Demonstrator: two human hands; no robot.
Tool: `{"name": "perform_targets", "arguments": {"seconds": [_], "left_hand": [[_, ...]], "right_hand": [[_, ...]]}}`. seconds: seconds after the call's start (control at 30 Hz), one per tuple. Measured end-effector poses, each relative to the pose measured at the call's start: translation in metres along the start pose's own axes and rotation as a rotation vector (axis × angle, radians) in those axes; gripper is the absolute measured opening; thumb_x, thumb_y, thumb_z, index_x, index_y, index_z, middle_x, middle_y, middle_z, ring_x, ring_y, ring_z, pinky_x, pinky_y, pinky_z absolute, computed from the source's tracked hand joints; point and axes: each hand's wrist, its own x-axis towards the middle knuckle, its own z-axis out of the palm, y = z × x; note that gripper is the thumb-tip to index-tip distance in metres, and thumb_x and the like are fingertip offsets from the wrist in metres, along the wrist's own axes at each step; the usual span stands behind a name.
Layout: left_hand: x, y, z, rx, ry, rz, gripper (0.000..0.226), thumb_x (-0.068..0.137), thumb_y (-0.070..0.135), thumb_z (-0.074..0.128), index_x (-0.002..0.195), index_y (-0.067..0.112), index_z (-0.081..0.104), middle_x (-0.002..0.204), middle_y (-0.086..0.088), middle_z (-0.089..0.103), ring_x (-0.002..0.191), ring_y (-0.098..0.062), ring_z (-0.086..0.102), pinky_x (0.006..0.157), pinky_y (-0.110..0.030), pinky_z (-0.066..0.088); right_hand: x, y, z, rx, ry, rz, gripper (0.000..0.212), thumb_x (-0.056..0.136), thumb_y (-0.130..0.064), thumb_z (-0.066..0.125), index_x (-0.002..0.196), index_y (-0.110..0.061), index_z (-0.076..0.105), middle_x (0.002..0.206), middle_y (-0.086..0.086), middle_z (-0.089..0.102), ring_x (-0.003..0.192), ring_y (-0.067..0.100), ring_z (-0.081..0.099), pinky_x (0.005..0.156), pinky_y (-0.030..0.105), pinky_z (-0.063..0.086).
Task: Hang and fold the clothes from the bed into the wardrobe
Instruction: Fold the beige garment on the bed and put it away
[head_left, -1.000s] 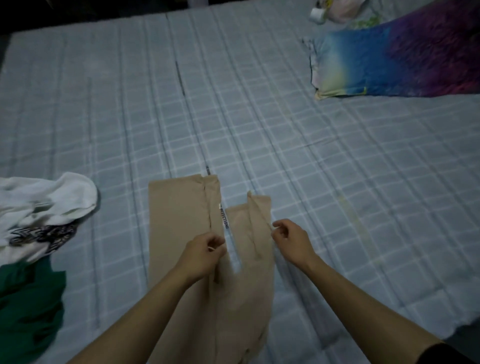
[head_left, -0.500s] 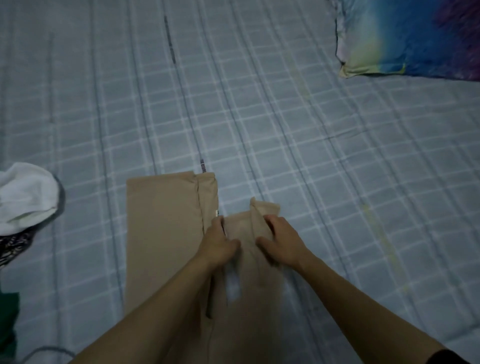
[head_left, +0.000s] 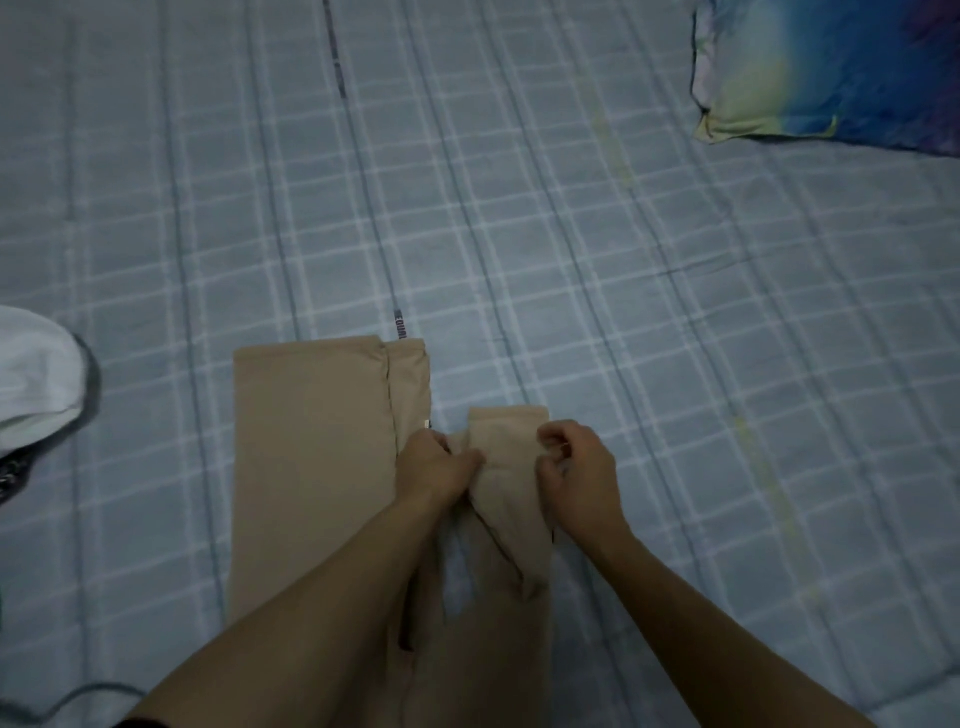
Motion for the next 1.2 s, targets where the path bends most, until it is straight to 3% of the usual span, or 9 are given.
{"name": "perform_targets", "arguments": {"seconds": [0.13, 0.2, 0.37, 0.5, 0.6, 0.77, 0.87, 1.03, 1.2], "left_hand": [[0.002, 0.006, 0.007, 0.022, -0.006, 0.059, 0.020, 0.076, 0.012, 0.066, 0.067, 0.014, 0.049, 0.073, -0.002, 0.055, 0.071, -0.020, 0.053, 0.053, -0.028, 0.034], [0.000, 0.011, 0.009, -0.009, -0.022, 0.135, 0.026, 0.079, 0.006, 0.063, 0.062, 0.017, 0.045, 0.069, 0.001, 0.054, 0.070, -0.019, 0.052, 0.056, -0.027, 0.035], [-0.011, 0.035, 0.005, -0.149, -0.200, 0.322, 0.023, 0.081, -0.003, 0.068, 0.073, 0.017, 0.062, 0.070, 0.000, 0.063, 0.068, -0.012, 0.057, 0.067, -0.028, 0.046], [-0.024, 0.061, -0.001, -0.218, -0.320, 0.393, 0.029, 0.081, -0.012, 0.065, 0.074, 0.016, 0.061, 0.066, -0.002, 0.064, 0.061, -0.008, 0.055, 0.061, -0.024, 0.044], [-0.036, 0.080, -0.006, -0.262, -0.371, 0.386, 0.028, 0.083, -0.013, 0.063, 0.077, 0.014, 0.063, 0.057, 0.008, 0.064, 0.053, -0.002, 0.055, 0.054, -0.017, 0.044], [-0.062, 0.116, -0.003, -0.237, -0.411, 0.388, 0.023, 0.083, -0.009, 0.065, 0.082, 0.014, 0.066, 0.066, 0.001, 0.066, 0.062, -0.012, 0.057, 0.063, -0.027, 0.045], [-0.080, 0.138, 0.009, -0.160, -0.399, 0.427, 0.021, 0.082, -0.005, 0.067, 0.082, 0.016, 0.067, 0.073, 0.000, 0.067, 0.065, -0.009, 0.059, 0.063, -0.025, 0.048], [-0.107, 0.165, 0.033, 0.000, -0.373, 0.512, 0.017, 0.081, 0.002, 0.070, 0.084, 0.018, 0.068, 0.090, -0.005, 0.071, 0.078, -0.015, 0.063, 0.080, -0.038, 0.056], [-0.133, 0.171, 0.049, 0.097, -0.330, 0.581, 0.018, 0.083, 0.010, 0.069, 0.093, 0.025, 0.066, 0.089, 0.003, 0.067, 0.079, -0.012, 0.064, 0.067, -0.025, 0.051]], "right_hand": [[0.007, 0.017, 0.002, -0.023, -0.162, 0.148, 0.058, 0.073, -0.022, 0.082, 0.125, -0.011, 0.057, 0.107, 0.000, 0.059, 0.088, 0.007, 0.056, 0.070, 0.005, 0.040], [0.013, 0.021, 0.002, 0.023, -0.167, 0.196, 0.068, 0.071, -0.025, 0.083, 0.130, -0.011, 0.053, 0.106, 0.000, 0.063, 0.084, 0.006, 0.058, 0.067, 0.003, 0.040], [0.026, 0.023, -0.009, 0.459, -0.264, 0.344, 0.085, 0.072, -0.002, 0.084, 0.144, -0.007, 0.037, 0.108, 0.007, 0.065, 0.084, 0.010, 0.065, 0.076, 0.026, 0.056], [0.025, 0.015, -0.036, 0.960, -0.383, 0.488, 0.068, 0.073, 0.002, 0.075, 0.135, 0.003, 0.049, 0.117, 0.022, 0.068, 0.098, 0.026, 0.069, 0.082, 0.033, 0.057], [0.018, 0.011, -0.063, 1.056, -0.488, 0.528, 0.055, 0.076, -0.004, 0.067, 0.128, 0.009, 0.055, 0.123, 0.028, 0.063, 0.110, 0.034, 0.062, 0.097, 0.041, 0.053], [0.005, 0.010, -0.103, 1.144, -0.289, 0.452, 0.053, 0.071, 0.001, 0.070, 0.122, 0.009, 0.059, 0.120, 0.026, 0.065, 0.107, 0.032, 0.064, 0.091, 0.035, 0.057], [-0.007, 0.013, -0.128, 1.091, -0.165, 0.389, 0.050, 0.064, -0.005, 0.079, 0.112, 0.000, 0.066, 0.110, 0.018, 0.072, 0.098, 0.026, 0.071, 0.080, 0.033, 0.059], [-0.030, 0.020, -0.170, 0.901, -0.005, 0.267, 0.048, 0.064, -0.013, 0.088, 0.108, -0.010, 0.070, 0.104, 0.006, 0.076, 0.096, 0.021, 0.073, 0.072, 0.027, 0.057], [-0.053, 0.021, -0.190, 0.814, 0.103, 0.227, 0.033, 0.074, -0.005, 0.082, 0.102, -0.015, 0.069, 0.095, -0.003, 0.077, 0.087, 0.013, 0.073, 0.065, 0.020, 0.055]]}}
